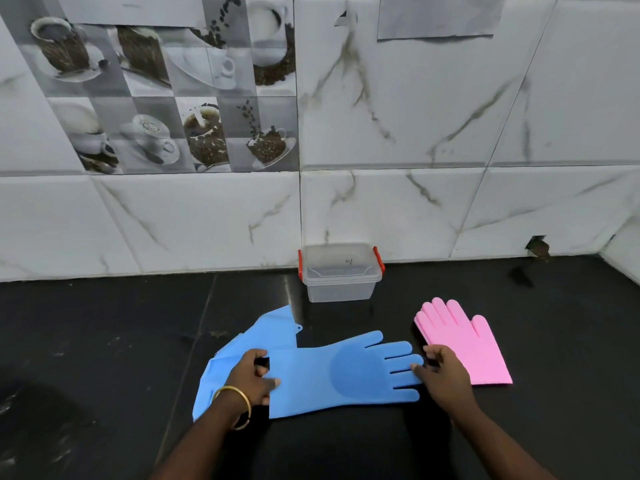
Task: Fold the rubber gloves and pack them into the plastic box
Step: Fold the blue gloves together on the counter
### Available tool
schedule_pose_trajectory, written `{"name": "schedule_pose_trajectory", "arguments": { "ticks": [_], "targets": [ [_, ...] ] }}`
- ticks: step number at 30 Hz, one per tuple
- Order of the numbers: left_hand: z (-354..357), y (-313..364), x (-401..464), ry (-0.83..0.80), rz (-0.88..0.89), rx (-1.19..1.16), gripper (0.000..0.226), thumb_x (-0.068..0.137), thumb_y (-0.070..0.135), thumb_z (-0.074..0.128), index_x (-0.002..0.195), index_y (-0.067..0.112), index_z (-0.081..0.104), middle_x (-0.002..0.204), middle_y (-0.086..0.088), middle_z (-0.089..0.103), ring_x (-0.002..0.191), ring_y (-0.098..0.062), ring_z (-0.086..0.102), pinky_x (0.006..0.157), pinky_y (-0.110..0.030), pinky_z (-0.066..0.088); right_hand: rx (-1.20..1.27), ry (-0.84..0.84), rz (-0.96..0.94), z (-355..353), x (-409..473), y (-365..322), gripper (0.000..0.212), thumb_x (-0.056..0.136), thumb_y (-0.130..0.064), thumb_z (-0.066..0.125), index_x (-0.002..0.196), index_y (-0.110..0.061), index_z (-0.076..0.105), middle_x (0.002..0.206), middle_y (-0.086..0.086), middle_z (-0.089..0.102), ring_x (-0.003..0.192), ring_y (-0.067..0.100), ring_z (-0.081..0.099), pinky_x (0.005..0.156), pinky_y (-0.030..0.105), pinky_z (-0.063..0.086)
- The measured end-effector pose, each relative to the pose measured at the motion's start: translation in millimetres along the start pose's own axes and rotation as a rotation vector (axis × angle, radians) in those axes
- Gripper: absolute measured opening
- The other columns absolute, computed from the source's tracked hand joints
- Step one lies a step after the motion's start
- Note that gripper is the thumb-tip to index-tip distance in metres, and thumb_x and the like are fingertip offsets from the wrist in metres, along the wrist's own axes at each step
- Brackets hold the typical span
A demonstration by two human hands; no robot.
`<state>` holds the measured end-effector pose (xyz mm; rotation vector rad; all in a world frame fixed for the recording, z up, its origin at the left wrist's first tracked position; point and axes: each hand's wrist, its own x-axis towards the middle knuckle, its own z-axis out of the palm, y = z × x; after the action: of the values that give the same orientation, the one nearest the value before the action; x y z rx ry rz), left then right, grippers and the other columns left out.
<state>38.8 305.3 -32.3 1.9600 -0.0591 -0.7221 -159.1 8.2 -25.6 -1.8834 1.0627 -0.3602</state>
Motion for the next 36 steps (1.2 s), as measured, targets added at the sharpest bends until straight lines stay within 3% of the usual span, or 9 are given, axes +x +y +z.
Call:
{"name": "schedule_pose_trajectory", "arguments": {
  "ticks": [5,7,10,13,17,20,25,32,36],
  "targets": [
    [-2.2,6.4,-1.5,0.019,0.086,0.213,0.051,0.081,0.009,0.072,0.121,0.026,0.046,0.092,-0.007,0.062,0.073,-0.022,0.066,0.066,-0.037,0.06,-0.394,-0.259,-0.379,14.3,-17.0,-4.7,0.044,0.081,-0.034,0.075,0.12,-0.035,0.056,0.118,-0.018,0.055,0.111,0.003,0.053,0.098,0.023,0.044],
    [-4.4,9.2,2.4,0.179,0.245,0.475,0.041,0.085,0.021,0.065,0.124,0.025,0.051,0.093,0.002,0.068,0.085,-0.016,0.065,0.078,-0.032,0.055,-0.523,-0.361,-0.49,21.8,-23.7,-1.7,0.044,0.082,-0.045,0.069,0.124,-0.04,0.057,0.129,-0.021,0.051,0.122,0.001,0.047,0.104,0.021,0.039],
    [-8.8,16.5,14.3,0.325,0.472,0.924,0.046,0.084,0.016,0.053,0.129,0.025,0.054,0.124,0.004,0.061,0.113,-0.02,0.054,0.093,-0.03,0.044,-0.633,-0.361,-0.564,28.2,-30.6,6.1,0.043,0.084,-0.054,0.06,0.126,-0.044,0.056,0.141,-0.022,0.043,0.137,0.002,0.035,0.113,0.027,0.03],
    [-14.7,24.8,27.7,0.238,0.451,1.281,0.056,0.079,0.017,0.053,0.134,0.025,0.046,0.138,0.002,0.048,0.125,-0.024,0.044,0.102,-0.035,0.037,-0.678,-0.351,-0.573,28.7,-34.0,11.5,0.042,0.088,-0.054,0.055,0.13,-0.046,0.054,0.148,-0.021,0.039,0.141,0.003,0.031,0.115,0.03,0.029],
    [-29.3,30.9,43.6,0.216,0.375,1.333,0.036,0.083,0.022,0.046,0.118,0.026,0.054,0.125,0.001,0.056,0.114,-0.026,0.054,0.095,-0.038,0.041,-0.75,-0.305,-0.624,29.3,-37.5,14.4,0.039,0.092,-0.051,0.051,0.129,-0.042,0.058,0.146,-0.015,0.046,0.136,0.008,0.042,0.108,0.029,0.037],
    [-36.9,36.7,48.4,0.28,0.374,1.137,0.023,0.087,0.024,0.043,0.101,0.023,0.061,0.109,-0.003,0.065,0.101,-0.029,0.062,0.083,-0.037,0.048,-0.771,-0.234,-0.673,32.9,-41.1,14.8,0.034,0.09,-0.046,0.057,0.123,-0.038,0.064,0.139,-0.007,0.056,0.127,0.016,0.055,0.1,0.034,0.045],
    [-50.1,44.7,49.5,0.444,0.433,0.564,0.021,0.095,0.023,0.049,0.078,0.011,0.047,0.079,-0.016,0.062,0.077,-0.039,0.06,0.065,-0.037,0.043,-0.839,-0.275,-0.581,37.3,-50.9,4.6,0.048,0.092,-0.058,0.043,0.136,-0.041,0.049,0.148,-0.014,0.041,0.137,0.007,0.038,0.11,0.027,0.033],
    [-57.5,82.4,38.7,0.455,0.401,-0.085,0.026,0.092,0.019,0.054,0.081,-0.005,0.055,0.072,-0.01,0.049,0.066,-0.017,0.043,0.063,-0.033,0.035,-0.279,-0.428,-0.369,63.1,-77.0,-67.1,0.045,0.085,-0.053,0.066,0.126,-0.043,0.049,0.127,-0.021,0.051,0.11,-0.001,0.054,0.091,0.014,0.044],
    [-44.6,119.8,6.9,0.376,0.411,-0.411,0.013,0.088,0.019,0.059,0.079,0.014,0.065,0.079,-0.008,0.063,0.069,-0.02,0.056,0.067,-0.035,0.047,0.002,-0.56,-0.323,74.6,-89.4,-118.7,0.036,0.082,-0.04,0.075,0.115,-0.037,0.06,0.113,-0.015,0.063,0.089,0.002,0.067,0.078,0.02,0.056]
  ]
}}
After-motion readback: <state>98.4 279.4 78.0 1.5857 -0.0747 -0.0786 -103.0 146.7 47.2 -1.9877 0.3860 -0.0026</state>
